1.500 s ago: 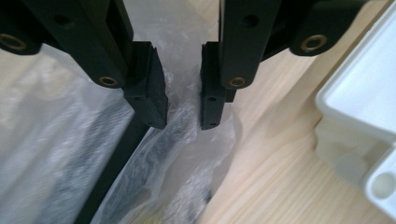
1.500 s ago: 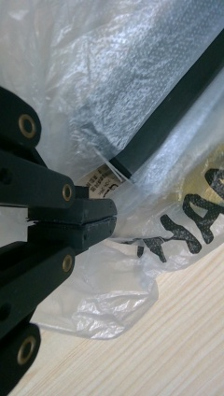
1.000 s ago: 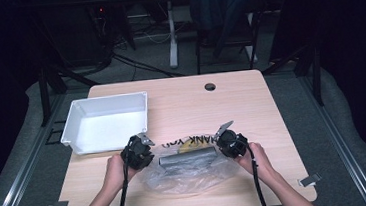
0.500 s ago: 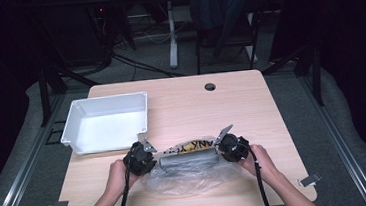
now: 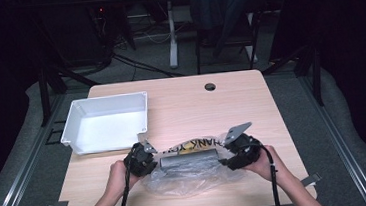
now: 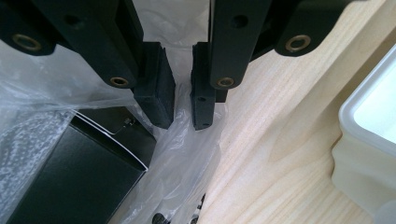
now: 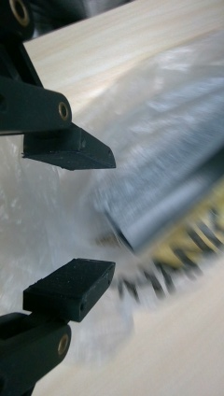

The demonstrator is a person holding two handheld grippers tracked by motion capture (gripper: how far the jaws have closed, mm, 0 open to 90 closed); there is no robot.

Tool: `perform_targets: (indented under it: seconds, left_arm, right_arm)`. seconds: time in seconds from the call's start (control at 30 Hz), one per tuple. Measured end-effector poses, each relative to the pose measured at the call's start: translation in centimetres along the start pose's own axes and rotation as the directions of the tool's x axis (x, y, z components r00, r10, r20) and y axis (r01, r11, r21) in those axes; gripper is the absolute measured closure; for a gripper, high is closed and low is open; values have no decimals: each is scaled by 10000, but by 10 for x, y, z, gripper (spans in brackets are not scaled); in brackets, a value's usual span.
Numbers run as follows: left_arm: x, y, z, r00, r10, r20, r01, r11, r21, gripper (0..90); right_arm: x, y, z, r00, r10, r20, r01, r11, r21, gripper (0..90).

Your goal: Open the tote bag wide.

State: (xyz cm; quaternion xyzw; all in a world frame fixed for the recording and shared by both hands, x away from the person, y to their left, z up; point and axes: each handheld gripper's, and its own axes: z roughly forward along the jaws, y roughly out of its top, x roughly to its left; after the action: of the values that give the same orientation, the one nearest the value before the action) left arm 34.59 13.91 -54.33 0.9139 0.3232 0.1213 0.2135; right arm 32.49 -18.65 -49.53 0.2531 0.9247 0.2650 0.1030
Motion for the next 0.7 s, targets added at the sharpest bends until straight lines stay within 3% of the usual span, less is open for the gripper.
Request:
perform_targets:
  seconds: [0.07,0.17,0.23,0.3,0.5,0.7]
  left_arm:
    - [0,0,0,10000,1,-12,-1,10000,-6,789]
    - [0,-1,0,10000,19,8,-19,10000,3,789]
    - [1,-1,0,10000,5,6,-5,10000,10,789]
    - [1,-2,1,10000,-7,-29,7,10000,6,789]
    - [1,-3,1,10000,-12,-78,12,10000,59,790]
    - [3,-4,5,9999,5,-168,-3,9999,110,792]
  right_arm:
    - [6,-1,17,9999,-135,108,127,9975,699,470]
    - [5,-6,31,9997,-227,125,208,9908,1341,655]
    - [3,-7,31,9996,-229,151,207,9912,1306,784]
    - [4,-8,32,9998,-180,-62,186,9923,1227,853]
    - [6,-16,37,9982,-548,-247,586,9797,1916,897]
    - [0,-21,44,9992,-355,-194,392,9693,2426,900]
